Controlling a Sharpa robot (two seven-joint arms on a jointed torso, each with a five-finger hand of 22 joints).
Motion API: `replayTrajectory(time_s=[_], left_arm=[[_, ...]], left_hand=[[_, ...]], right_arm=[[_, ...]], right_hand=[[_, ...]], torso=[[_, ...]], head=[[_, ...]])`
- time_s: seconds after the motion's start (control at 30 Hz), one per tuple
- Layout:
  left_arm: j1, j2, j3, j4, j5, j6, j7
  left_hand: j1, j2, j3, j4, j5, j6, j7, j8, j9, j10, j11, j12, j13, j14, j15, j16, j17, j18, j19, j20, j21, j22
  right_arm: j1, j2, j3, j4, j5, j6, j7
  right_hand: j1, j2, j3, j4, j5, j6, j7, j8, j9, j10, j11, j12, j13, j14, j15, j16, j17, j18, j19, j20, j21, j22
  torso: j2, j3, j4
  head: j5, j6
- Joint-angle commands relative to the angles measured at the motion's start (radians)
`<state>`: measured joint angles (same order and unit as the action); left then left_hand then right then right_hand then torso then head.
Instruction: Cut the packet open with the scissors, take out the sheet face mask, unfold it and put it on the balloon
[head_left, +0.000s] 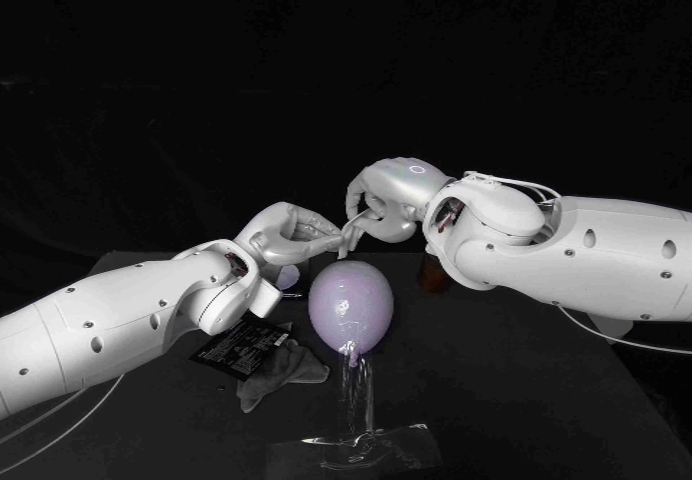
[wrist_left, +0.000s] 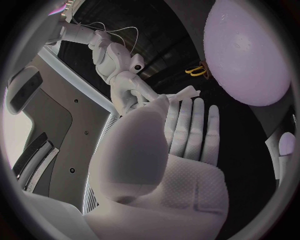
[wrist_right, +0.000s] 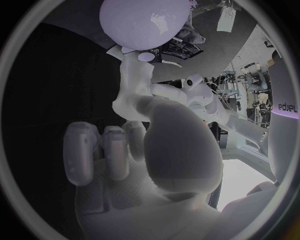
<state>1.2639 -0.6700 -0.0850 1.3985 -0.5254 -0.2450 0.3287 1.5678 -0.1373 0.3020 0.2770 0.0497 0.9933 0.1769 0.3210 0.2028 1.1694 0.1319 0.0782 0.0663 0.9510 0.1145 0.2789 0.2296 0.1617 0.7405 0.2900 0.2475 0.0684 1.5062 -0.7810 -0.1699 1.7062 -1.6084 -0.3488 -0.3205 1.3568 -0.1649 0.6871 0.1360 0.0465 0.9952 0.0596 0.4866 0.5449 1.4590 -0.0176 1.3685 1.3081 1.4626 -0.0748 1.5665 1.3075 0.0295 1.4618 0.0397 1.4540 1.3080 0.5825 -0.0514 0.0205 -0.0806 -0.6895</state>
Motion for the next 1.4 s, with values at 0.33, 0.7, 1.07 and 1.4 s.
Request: replayTrajectory(time_s=[0.33, 0.7, 1.07, 1.4], left_arm=[[0.001, 0.002, 0.001, 0.005, 0.004, -0.006, 0.005], [0.001, 0.0, 0.001, 0.012, 0.035, -0.004, 0.015], [0.001, -0.007, 0.001, 0.028, 0.111, 0.036, 0.034], [0.0, -0.01, 0.001, 0.043, 0.198, 0.1, 0.043]], left_hand=[[0.058, 0.027, 0.091, -0.021, -0.001, 0.029, -0.007, 0.014, 0.013, 0.036, -0.009, -0.005, 0.001, 0.03, -0.005, -0.004, 0.012, 0.012, 0.024, 0.0, -0.006, 0.001], [0.044, 0.042, 0.179, -0.051, -0.001, 0.032, -0.025, 0.058, 0.057, 0.095, -0.029, 0.002, 0.004, 0.084, -0.024, -0.003, 0.03, 0.015, 0.041, -0.002, -0.001, 0.004], [0.002, 0.04, 0.242, -0.069, 0.0, 0.0, -0.033, 0.099, 0.119, 0.112, -0.034, -0.004, 0.007, 0.095, -0.027, -0.018, 0.043, 0.009, 0.046, -0.002, 0.003, 0.007], [-0.028, 0.037, 0.286, -0.096, 0.0, -0.027, -0.035, 0.127, 0.17, 0.113, -0.034, -0.005, 0.013, 0.095, -0.027, -0.026, 0.055, 0.008, 0.048, -0.003, 0.013, 0.012]], right_arm=[[0.001, 0.001, 0.001, 0.006, -0.019, 0.005, 0.002], [0.001, 0.004, 0.001, -0.003, -0.019, 0.011, 0.0], [0.0, 0.016, 0.001, -0.022, -0.006, 0.023, 0.007], [-0.002, 0.038, 0.0, -0.057, 0.021, 0.001, 0.023]], right_hand=[[0.003, 0.011, 0.004, 0.0, 0.002, 0.006, -0.001, 0.025, 0.033, 0.039, 0.001, 0.006, 0.157, 0.108, 0.0, 0.004, 0.263, -0.007, 0.066, -0.005, 0.006, 0.233], [0.003, 0.011, 0.004, 0.0, 0.002, 0.006, -0.001, 0.025, 0.033, 0.039, 0.001, 0.006, 0.157, 0.108, 0.0, 0.004, 0.263, -0.007, 0.066, -0.005, 0.006, 0.233], [0.0, 0.011, 0.005, -0.003, 0.002, 0.006, -0.001, 0.027, 0.033, 0.039, 0.002, 0.005, 0.157, 0.108, 0.001, 0.004, 0.263, -0.006, 0.064, -0.005, 0.001, 0.231], [-0.011, 0.01, 0.003, -0.002, 0.002, 0.0, 0.001, 0.025, 0.032, 0.024, 0.004, -0.036, 0.135, 0.108, 0.002, 0.004, 0.263, -0.003, 0.059, -0.004, -0.012, 0.228]], torso=[[0.0, 0.0004, -0.0003], [0.0, -0.0001, 0.0004], [0.001, -0.0001, -0.0001], [0.0, 0.0004, 0.0004]], head=[[0.001, -0.003], [0.0, -0.007], [0.001, -0.009], [0.002, -0.008]])
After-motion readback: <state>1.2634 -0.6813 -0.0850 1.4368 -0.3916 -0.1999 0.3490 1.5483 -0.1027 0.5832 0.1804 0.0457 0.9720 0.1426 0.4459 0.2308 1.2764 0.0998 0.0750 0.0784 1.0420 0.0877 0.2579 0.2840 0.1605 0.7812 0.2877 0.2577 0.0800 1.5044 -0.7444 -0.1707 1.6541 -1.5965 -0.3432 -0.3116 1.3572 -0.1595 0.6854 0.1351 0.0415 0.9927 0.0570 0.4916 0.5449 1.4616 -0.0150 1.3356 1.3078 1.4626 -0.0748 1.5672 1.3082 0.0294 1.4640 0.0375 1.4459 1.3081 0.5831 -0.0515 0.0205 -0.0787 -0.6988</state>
